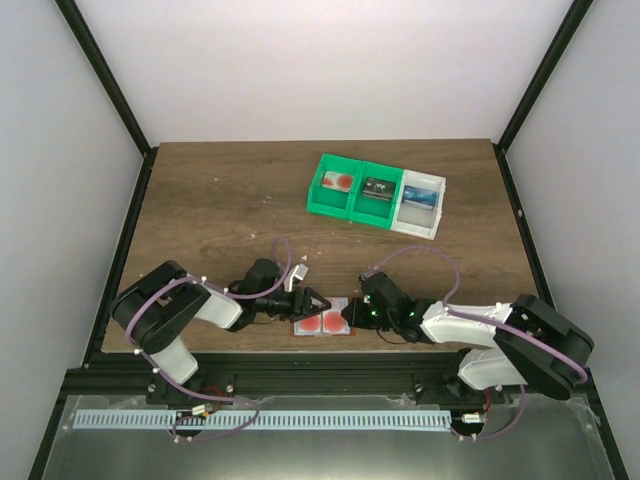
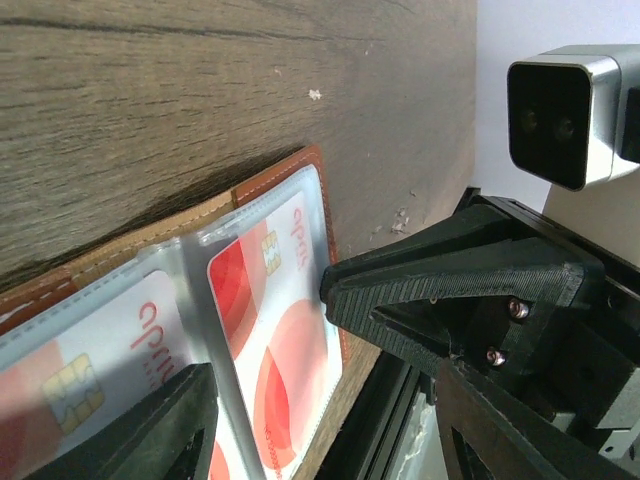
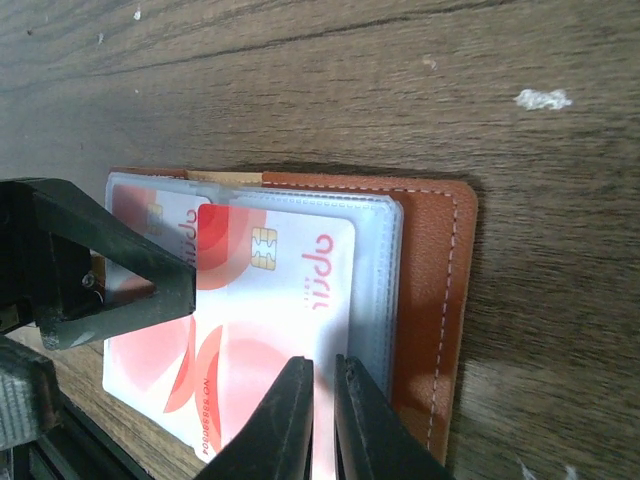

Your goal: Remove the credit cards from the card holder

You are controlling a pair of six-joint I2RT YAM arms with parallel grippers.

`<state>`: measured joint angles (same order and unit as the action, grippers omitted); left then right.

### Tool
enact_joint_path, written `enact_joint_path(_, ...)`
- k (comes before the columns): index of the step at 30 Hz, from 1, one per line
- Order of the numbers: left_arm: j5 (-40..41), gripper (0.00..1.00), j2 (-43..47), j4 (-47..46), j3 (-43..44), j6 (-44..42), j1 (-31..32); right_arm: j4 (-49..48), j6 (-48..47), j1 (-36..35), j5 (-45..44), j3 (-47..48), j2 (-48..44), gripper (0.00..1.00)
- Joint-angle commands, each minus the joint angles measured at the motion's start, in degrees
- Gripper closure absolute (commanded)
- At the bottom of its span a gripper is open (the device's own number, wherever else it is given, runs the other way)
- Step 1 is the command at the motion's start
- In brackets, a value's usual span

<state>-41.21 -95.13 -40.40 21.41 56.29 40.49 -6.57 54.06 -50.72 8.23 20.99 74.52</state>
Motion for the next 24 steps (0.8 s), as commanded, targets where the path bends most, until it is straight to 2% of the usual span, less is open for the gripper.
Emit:
enact_joint_path(1, 0.8, 0.4, -1.5, 0.5, -0.3, -1.7, -0.2, 0.0, -0.4, -0.2, 1.0, 0.4, 1.5, 0.92)
enact_joint_path(20, 0.4, 0.68, -4.1, -1.2, 0.0, -1.1, -0.2, -0.9, -0.4, -0.2, 1.3, 0.2, 2.0, 0.94)
enact_joint_path(24, 0.0, 0.71, -4.4, -2.3, -0.2, -0.6, -0.2, -1.6, -0.4, -0.2, 1.6, -0.1, 2.1, 0.94)
